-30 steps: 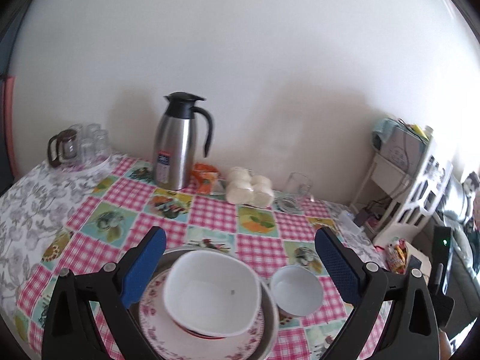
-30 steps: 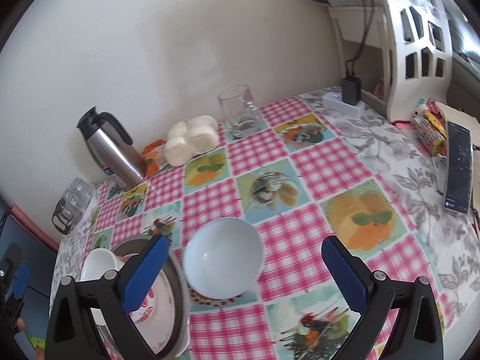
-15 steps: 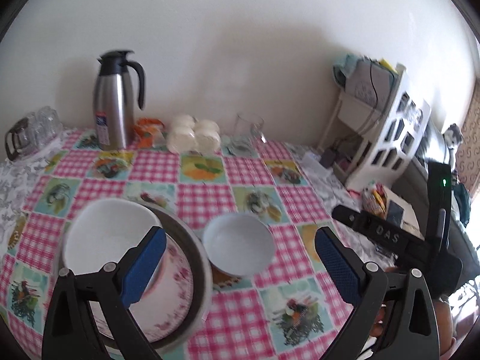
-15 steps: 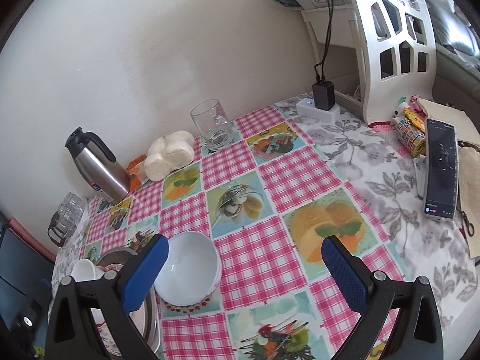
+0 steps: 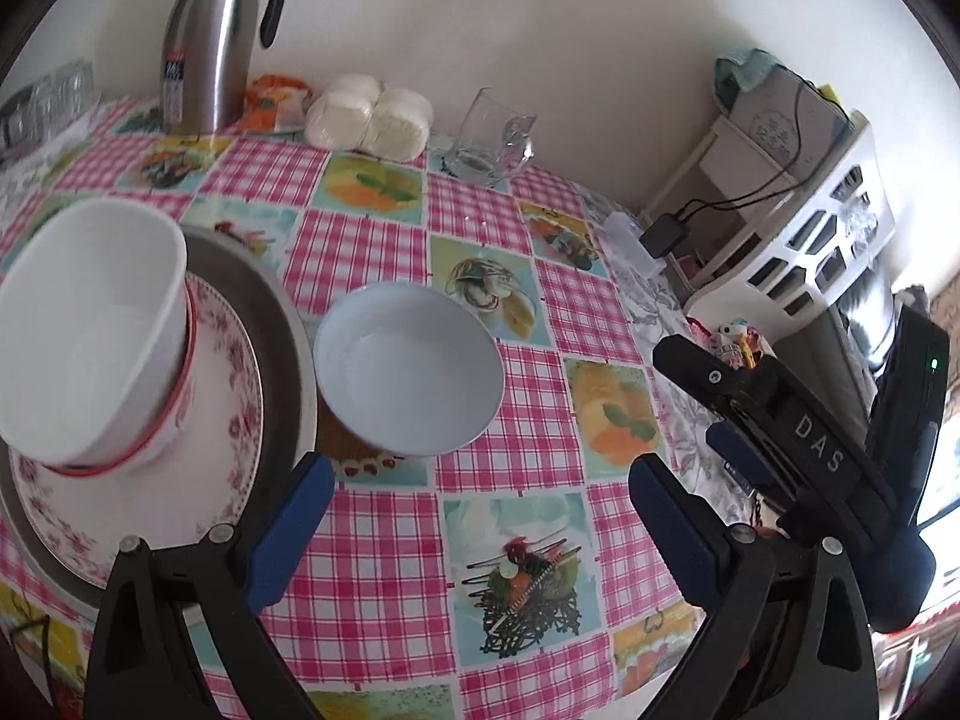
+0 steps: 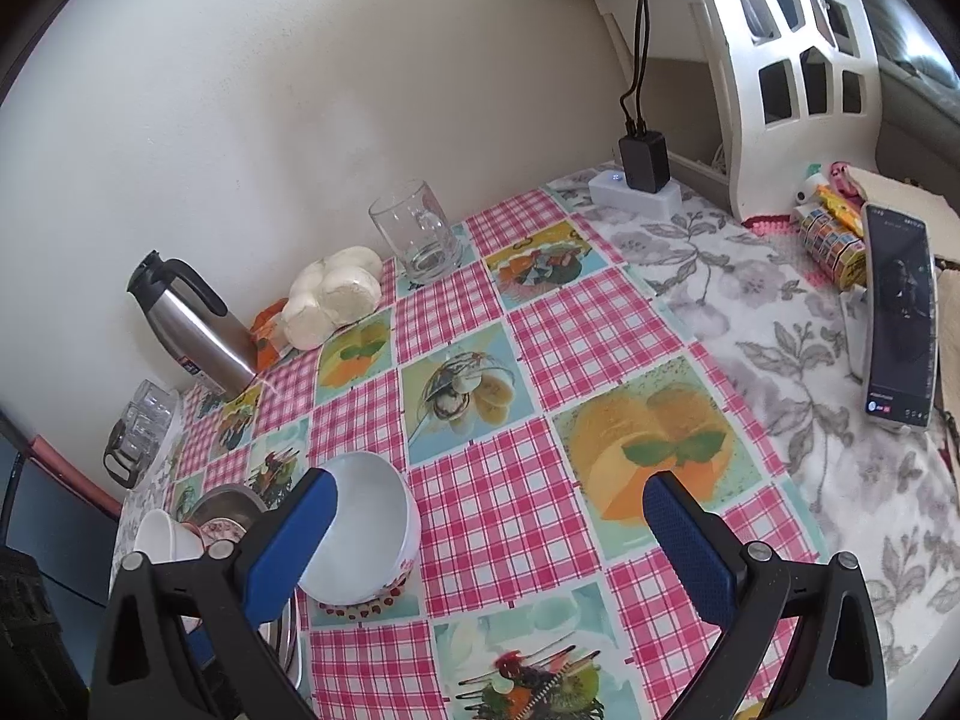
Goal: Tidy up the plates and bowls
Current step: 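Move both open tools toward the pale grey bowl on the cloth, then close both tools on the rim of the grey bowl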
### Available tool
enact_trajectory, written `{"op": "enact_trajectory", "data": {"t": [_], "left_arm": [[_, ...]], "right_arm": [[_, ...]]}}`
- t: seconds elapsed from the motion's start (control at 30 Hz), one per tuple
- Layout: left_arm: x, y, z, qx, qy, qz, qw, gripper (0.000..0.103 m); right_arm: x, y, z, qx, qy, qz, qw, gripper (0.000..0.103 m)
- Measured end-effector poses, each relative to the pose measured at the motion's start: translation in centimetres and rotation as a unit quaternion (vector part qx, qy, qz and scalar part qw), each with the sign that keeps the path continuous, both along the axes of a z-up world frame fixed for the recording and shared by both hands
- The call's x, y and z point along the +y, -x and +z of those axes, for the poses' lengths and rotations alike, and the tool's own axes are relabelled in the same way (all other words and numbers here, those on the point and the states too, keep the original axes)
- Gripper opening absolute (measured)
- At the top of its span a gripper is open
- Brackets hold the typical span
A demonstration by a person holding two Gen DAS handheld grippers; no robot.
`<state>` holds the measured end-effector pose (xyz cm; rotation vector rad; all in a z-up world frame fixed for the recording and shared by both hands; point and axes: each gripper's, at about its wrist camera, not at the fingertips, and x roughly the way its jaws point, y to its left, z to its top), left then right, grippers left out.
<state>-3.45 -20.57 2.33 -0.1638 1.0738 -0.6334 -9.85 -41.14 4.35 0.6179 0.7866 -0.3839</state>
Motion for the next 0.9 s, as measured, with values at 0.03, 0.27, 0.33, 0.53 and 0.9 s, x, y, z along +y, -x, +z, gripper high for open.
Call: {"op": "enact_trajectory", "data": {"t": [0.03, 0.27, 0.33, 0.53, 0.9], "left_arm": [[0.1, -0.1, -0.2, 0.006, 0.002, 0.008, 0.9999, 0.099], [0.6, -0.7, -2.4, 0.049, 0.001, 0.086, 0.9951, 0.082], [0.9, -1.0, -3.2, 0.066, 0.007, 0.112, 0.9915, 0.077], [1.5, -1.6, -4.5, 0.085, 0.020, 0.168, 0.9820, 0.070], [1.4, -2.0, -5.5, 0.098, 0.029, 0.196, 0.9751, 0.057]], "right_arm": [[0.0, -0.1, -0.2, 0.001, 0.001, 0.001, 1.000, 0.103], [0.4, -1.4, -2.0, 0.009, -0.015, 0.020, 1.000, 0.096], [0.5, -1.8, -2.6, 0.014, -0.024, 0.021, 0.999, 0.095], [1.4, -3.3, -4.9, 0.038, -0.049, 0.049, 0.997, 0.085], [2.4, -5.3, -8.8, 0.068, -0.114, 0.072, 0.989, 0.059]]}}
